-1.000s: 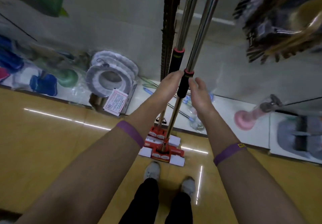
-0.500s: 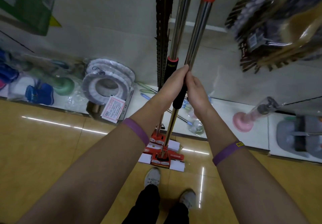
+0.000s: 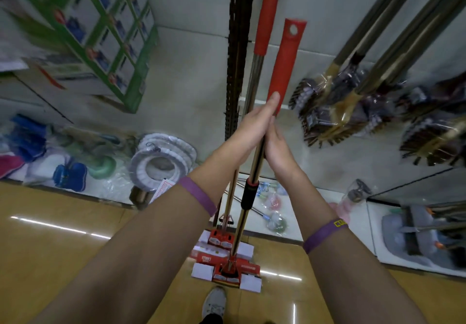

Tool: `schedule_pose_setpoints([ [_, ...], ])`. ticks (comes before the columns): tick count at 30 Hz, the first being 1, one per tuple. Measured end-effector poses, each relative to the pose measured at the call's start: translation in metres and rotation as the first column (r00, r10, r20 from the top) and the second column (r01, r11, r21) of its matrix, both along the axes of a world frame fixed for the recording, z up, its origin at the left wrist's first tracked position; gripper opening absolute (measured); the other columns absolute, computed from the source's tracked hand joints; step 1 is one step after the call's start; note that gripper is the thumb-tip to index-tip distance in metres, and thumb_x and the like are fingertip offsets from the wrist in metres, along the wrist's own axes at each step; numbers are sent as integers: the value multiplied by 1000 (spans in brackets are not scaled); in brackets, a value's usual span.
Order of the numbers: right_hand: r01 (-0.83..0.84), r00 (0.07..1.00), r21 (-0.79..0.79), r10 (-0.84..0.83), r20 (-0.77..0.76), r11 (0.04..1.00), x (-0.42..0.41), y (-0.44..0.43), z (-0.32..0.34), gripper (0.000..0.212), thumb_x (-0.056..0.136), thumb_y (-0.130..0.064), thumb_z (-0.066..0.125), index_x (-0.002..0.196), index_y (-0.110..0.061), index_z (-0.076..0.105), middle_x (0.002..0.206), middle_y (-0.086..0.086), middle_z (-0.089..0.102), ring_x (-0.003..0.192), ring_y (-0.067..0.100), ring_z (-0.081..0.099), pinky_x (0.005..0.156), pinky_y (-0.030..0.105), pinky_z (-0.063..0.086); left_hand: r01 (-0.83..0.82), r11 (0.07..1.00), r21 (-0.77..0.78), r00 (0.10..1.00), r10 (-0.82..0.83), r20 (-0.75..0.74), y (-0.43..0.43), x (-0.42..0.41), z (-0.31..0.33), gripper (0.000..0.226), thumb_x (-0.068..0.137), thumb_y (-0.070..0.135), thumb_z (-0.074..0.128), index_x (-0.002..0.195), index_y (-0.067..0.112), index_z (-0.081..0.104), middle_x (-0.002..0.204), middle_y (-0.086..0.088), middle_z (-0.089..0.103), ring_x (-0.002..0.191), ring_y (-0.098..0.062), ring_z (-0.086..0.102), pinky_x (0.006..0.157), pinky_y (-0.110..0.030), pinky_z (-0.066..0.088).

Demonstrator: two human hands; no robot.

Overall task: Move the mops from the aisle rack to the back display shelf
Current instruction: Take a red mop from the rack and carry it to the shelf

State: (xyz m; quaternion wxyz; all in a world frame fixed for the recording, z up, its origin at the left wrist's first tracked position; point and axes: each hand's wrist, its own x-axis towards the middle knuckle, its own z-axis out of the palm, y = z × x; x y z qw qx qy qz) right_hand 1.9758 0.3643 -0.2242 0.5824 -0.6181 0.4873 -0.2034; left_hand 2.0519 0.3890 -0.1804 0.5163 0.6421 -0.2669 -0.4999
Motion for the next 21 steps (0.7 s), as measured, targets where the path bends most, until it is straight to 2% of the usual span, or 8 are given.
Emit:
schedule_pose_setpoints([
  [4, 24, 1000, -38, -24, 18, 999, -7, 18, 24, 65, 103, -58, 16, 148, -19, 43, 144, 5, 53, 133, 13, 47, 105, 26, 33, 53, 999, 5, 998, -53, 14, 23, -6, 23, 59, 95, 62, 42, 131, 20, 59, 124, 4, 63, 109, -8, 57, 93, -22, 37],
  [7, 42, 998, -115, -47, -37, 992, -12, 32, 41, 66, 104, -56, 13, 149, -19, 43, 146, 10, 53, 138, 23, 46, 111, 32, 34, 19, 999, -32, 996, -16, 92, 41, -12, 30, 44, 97, 58, 43, 112, 23, 65, 99, 8, 67, 94, -6, 60, 77, -17, 42],
  [9, 14, 993, -181, -35, -113, 983, -18, 45, 48, 64, 106, -50, 9, 148, -17, 43, 147, 14, 52, 138, 30, 46, 111, 35, 35, 9, 999, -41, 986, -2, 169, 54, -17, 32, 43, 96, 59, 43, 97, 22, 67, 95, 3, 68, 92, -11, 62, 82, -24, 48],
  [11, -7, 986, -232, -33, -166, 973, -26, 58, 54, 61, 107, -43, 8, 147, -14, 44, 145, 17, 53, 137, 32, 47, 108, 33, 35, 19, 999, -51, 977, -8, 211, 65, -23, 33, 45, 94, 61, 44, 85, 24, 67, 97, -3, 71, 93, -16, 64, 93, -34, 50],
  [13, -10, 983, -248, -36, -181, 969, -35, 68, 61, 61, 108, -41, 8, 145, -12, 46, 142, 18, 55, 135, 32, 48, 105, 31, 36, 21, 997, -72, 974, -4, 229, 76, -31, 38, 51, 90, 67, 46, 77, 23, 69, 95, -7, 73, 90, -16, 66, 97, -40, 50],
  [16, 10, 985, -275, -57, -163, 961, -51, 79, 74, 62, 108, -41, 8, 142, -10, 49, 141, 19, 56, 134, 32, 49, 103, 30, 37, 13, 997, -74, 970, 6, 244, 85, -44, 47, 63, 70, 86, 47, 69, 29, 73, 95, -3, 76, 97, -18, 68, 99, -40, 50],
  [20, 83, 976, -331, -143, -162, 940, -81, 86, 97, 66, 107, -44, 7, 142, -11, 51, 139, 20, 57, 131, 33, 51, 97, 29, 39, 63, 988, -141, 958, -20, 287, 87, -71, 70, 55, 88, 69, 48, 76, 21, 74, 88, -3, 74, 92, -20, 68, 91, -36, 53],
  [21, 108, 972, -344, -172, -162, 933, -91, 87, 104, 67, 107, -45, 6, 141, -11, 53, 137, 21, 59, 129, 35, 52, 95, 30, 39, 66, 986, -154, 956, -18, 294, 85, -81, 77, 54, 88, 68, 49, 70, 22, 72, 82, -1, 72, 87, -19, 67, 85, -34, 52],
])
